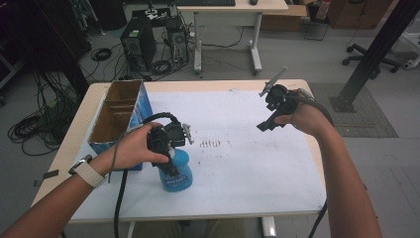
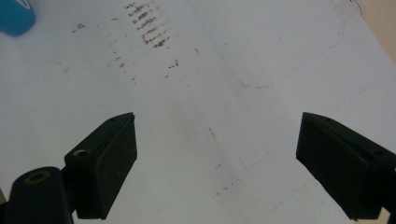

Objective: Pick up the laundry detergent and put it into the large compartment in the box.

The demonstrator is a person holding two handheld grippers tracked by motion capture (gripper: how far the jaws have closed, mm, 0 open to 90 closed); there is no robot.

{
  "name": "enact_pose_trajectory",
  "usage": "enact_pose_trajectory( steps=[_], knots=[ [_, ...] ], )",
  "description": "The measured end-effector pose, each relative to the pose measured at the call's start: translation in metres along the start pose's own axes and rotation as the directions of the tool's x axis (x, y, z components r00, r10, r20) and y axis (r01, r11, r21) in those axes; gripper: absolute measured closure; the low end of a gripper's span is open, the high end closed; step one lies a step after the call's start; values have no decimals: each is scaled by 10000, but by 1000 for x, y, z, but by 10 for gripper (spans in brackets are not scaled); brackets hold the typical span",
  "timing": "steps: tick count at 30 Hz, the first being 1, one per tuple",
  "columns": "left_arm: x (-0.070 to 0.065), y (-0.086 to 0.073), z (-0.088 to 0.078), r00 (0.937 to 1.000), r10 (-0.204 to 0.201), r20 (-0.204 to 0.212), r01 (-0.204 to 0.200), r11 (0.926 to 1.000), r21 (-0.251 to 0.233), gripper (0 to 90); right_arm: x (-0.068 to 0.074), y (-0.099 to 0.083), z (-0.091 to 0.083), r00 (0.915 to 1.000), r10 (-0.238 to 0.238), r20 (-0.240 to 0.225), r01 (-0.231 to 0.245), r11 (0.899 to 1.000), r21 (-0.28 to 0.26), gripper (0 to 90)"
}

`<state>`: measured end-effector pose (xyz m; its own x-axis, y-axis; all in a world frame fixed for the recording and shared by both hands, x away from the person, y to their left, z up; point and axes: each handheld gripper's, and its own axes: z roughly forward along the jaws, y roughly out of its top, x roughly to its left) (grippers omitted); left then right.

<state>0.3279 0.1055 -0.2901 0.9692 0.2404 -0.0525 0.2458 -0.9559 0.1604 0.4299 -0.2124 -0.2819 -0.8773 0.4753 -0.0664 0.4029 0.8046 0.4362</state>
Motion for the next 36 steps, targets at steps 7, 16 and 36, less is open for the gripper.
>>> enact_pose_trajectory(
  steps=[7,16,36],
  knots=[
    [-1,-1,0,10000,-73,23,73,9999,-87,352,0,0,0,10000,13,-8,-13,10000,12,125],
    [-2,0,-1,9998,-181,-109,181,9998,-28,367,1,0,0,10000,0,-4,0,10000,6,125],
    [-9,4,-15,9990,-292,-349,283,9992,-272,372,3,-2,-3,10000,38,36,-38,10000,-73,128]
  ],
)
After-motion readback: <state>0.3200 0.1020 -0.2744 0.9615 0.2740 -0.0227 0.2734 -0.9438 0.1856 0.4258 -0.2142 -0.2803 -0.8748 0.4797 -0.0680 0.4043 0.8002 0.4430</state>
